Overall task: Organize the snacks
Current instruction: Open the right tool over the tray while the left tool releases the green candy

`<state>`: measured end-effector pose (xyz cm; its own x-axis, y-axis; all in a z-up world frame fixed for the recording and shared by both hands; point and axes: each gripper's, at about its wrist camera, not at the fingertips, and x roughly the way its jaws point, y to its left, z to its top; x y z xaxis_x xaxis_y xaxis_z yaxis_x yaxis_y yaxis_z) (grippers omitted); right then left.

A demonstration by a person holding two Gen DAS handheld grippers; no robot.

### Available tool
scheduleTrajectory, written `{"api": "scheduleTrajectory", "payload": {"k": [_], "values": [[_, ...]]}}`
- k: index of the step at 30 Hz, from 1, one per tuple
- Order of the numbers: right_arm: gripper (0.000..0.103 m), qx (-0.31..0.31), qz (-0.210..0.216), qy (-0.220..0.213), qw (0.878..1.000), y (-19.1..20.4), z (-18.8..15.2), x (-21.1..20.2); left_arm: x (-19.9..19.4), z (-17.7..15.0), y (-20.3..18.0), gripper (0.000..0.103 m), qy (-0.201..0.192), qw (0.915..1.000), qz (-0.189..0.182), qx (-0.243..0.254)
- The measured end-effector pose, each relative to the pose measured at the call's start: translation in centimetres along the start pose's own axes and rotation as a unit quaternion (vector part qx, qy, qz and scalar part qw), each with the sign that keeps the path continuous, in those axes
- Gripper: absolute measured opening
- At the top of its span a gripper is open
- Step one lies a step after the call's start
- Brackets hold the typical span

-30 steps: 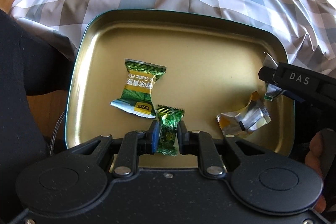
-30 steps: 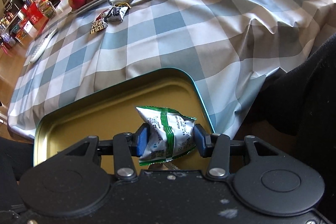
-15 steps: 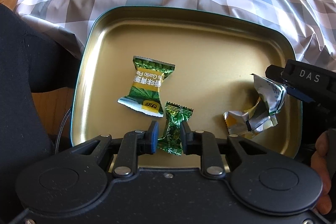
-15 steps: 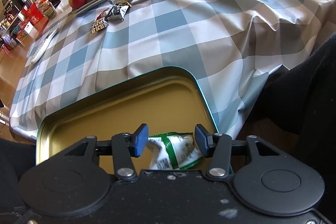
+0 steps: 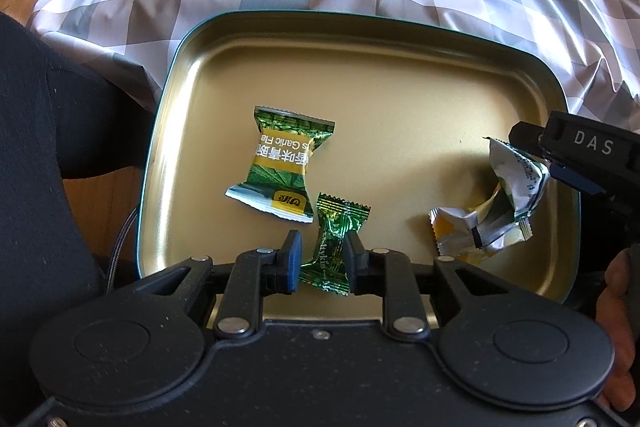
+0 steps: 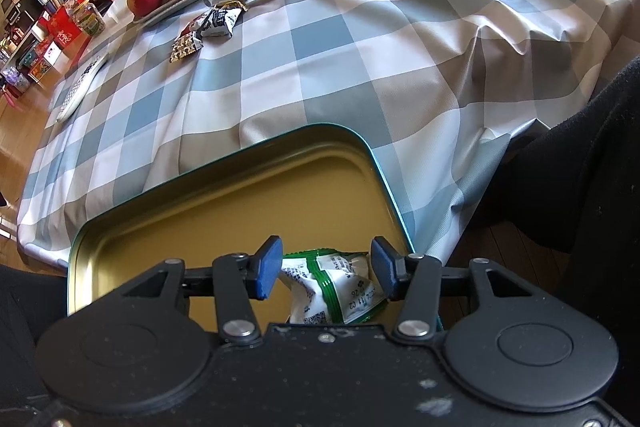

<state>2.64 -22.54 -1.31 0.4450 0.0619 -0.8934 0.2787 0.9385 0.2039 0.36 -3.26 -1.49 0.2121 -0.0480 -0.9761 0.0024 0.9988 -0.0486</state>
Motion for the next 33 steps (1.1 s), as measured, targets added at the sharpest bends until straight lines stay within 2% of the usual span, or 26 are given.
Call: {"api": "scheduleTrajectory", "payload": {"k": [12,20,28,33], "values": [[0.053,-0.006,-0.007,0.009,1.000,0.2,-0.1,0.4,0.0,0.3,0.0,0.033,0.004,0.9999,0.010,-0.003],[0.056,-0.029,-0.013,0.020,0.999,0.8,-0.3,0.4,-0.3,1.7,0.3,0.033,0.003,0.9999,0.013,-0.009],[0.057,-0.062,-0.006,0.073,0.995,1.3,0.6,0.8,0.2,4.4,0.8,0.033,0.036,0.9993,0.011,0.001],[0.057,-0.074,0.016,0.118,0.990,1.5,1.8,0.8,-0.2,6.6,1.1,0.033,0.048,0.9988,-0.001,0.008]]}}
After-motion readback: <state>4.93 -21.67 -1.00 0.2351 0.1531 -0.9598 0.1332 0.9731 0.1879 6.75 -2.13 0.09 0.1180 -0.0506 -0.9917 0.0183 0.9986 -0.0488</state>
